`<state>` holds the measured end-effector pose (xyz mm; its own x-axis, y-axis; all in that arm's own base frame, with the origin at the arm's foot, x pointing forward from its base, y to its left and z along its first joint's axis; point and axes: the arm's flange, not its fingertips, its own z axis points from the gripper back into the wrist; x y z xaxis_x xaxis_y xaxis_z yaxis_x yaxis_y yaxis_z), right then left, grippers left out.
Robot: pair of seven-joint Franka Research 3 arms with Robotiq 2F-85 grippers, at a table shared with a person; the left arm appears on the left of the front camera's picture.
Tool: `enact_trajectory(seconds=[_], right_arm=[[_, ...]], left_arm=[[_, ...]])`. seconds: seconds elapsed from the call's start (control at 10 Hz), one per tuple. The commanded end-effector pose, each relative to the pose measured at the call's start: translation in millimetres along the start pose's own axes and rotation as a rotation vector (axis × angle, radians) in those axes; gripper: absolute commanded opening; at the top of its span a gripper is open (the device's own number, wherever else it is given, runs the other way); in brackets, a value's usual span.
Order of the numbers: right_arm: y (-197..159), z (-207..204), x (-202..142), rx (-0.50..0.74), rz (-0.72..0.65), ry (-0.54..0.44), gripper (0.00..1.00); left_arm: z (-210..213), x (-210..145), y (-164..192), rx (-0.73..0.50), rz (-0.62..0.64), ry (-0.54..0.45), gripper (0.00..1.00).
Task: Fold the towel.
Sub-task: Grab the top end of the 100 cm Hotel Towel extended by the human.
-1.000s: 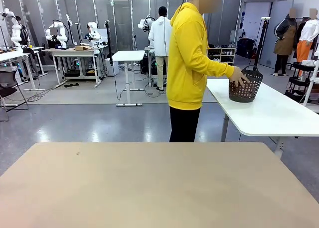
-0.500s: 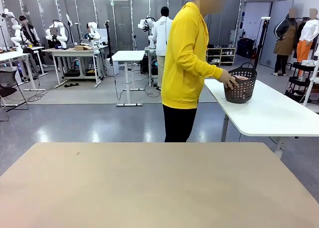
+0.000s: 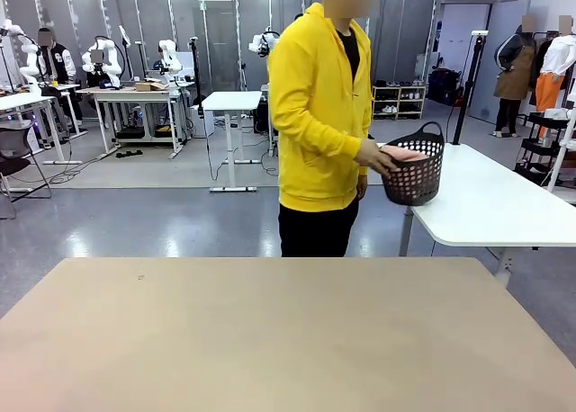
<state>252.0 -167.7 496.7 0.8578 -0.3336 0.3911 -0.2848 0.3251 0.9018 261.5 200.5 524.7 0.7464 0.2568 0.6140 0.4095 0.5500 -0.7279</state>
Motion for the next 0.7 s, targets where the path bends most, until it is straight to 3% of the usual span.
enact_trajectory(seconds=[0.0, 0.6], right_arm=[[0.4, -1.0, 1.4, 0.013, 0.024, -0.012, 1.0], [0.4, -1.0, 1.4, 0.013, 0.024, -0.012, 1.0]], left_arm=[[1.0, 2.5, -0.1, -0.017, -0.02, -0.01, 1.0], [1.0, 2.5, -0.1, -0.017, -0.02, -0.01, 1.0]])
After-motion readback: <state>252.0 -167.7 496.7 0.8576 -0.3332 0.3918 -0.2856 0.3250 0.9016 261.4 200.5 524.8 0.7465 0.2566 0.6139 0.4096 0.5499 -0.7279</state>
